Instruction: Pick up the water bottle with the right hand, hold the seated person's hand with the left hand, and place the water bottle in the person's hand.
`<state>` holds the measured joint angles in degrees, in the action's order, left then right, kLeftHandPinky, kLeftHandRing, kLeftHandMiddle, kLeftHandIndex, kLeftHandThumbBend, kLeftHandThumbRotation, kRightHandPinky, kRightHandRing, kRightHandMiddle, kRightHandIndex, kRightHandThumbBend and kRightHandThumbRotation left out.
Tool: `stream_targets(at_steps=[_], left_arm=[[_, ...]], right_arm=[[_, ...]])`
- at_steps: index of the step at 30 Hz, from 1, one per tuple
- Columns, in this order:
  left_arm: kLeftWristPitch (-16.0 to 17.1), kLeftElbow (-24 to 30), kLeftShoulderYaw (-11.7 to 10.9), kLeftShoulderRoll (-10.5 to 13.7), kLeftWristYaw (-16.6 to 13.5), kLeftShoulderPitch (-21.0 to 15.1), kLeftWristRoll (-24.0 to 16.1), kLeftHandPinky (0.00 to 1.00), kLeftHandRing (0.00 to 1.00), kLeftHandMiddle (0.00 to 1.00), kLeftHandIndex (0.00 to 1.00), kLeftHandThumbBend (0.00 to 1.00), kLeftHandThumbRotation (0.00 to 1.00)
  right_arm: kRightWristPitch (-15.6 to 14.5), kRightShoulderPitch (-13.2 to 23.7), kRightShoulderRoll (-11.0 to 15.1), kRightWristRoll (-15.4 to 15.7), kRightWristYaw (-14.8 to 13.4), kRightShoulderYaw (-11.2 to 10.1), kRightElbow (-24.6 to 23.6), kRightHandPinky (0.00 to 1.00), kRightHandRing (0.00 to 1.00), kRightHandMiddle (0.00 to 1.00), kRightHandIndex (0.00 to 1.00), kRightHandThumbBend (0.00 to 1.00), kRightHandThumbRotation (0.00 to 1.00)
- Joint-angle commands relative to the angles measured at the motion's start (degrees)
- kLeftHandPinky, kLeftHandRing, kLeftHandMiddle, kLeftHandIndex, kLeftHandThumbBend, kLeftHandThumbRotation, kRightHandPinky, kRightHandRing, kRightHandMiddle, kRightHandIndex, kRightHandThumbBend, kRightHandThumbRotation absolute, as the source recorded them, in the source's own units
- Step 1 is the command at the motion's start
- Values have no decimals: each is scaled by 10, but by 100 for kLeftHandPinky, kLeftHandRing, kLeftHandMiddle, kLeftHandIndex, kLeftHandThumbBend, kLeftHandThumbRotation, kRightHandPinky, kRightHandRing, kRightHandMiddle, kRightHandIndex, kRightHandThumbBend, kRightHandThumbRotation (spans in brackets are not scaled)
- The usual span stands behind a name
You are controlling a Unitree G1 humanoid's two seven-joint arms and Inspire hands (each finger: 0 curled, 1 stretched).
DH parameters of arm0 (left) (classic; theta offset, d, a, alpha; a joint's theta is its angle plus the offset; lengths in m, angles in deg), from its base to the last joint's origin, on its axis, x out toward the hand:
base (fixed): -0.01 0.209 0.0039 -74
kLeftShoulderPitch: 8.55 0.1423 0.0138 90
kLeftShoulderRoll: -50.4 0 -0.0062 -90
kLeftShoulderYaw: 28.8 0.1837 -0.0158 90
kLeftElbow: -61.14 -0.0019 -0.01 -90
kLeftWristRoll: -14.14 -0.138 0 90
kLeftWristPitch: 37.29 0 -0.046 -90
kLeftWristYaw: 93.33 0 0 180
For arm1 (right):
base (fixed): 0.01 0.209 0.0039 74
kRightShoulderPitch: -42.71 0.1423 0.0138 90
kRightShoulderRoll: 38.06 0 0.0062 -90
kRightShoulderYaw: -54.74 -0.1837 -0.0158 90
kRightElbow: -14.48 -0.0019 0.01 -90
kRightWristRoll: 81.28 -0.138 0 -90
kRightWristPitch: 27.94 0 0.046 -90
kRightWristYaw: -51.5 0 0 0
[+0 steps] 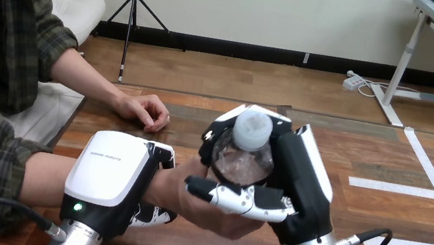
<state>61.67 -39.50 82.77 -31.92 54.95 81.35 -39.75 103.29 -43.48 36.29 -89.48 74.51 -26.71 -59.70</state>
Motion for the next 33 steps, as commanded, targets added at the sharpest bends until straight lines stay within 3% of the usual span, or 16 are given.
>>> stream_targets(at_steps=[1,33], left_arm=[[7,16,-12,-3,-8,-19,9,22,25,29,29,83,0],[10,12,-13,-5,-14,-16,11,22,25,29,29,83,0]], right_arm=[[10,13,3,-1,5,2,-26,30,36,41,46,70,0],[-3,10,5,1,27,13,-15,31,36,41,46,74,0]])
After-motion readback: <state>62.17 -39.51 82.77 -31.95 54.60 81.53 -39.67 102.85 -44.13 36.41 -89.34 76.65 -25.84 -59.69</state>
